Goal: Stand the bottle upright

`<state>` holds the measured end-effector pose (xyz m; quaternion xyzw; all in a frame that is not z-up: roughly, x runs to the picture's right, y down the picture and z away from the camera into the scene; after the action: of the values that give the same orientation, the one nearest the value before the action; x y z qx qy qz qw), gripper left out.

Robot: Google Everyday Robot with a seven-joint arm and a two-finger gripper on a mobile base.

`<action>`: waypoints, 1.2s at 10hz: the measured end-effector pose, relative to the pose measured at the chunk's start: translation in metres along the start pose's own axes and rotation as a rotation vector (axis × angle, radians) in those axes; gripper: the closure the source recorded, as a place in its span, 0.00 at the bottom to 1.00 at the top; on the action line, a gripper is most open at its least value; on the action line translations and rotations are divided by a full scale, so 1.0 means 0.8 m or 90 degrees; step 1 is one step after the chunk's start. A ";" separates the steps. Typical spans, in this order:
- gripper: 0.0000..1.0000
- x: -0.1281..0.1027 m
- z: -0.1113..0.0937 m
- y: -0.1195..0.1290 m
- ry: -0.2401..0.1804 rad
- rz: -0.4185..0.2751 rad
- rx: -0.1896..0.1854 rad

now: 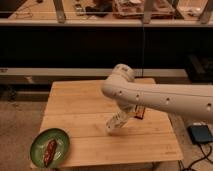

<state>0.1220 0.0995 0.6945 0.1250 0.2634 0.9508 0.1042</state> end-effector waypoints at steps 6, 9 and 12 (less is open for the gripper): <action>0.53 0.012 0.003 -0.011 -0.010 -0.021 0.003; 0.53 0.014 -0.002 -0.010 -0.008 -0.021 -0.002; 0.51 0.022 0.003 -0.011 0.072 0.027 0.011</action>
<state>0.1074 0.1128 0.6952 0.0773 0.2748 0.9560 0.0679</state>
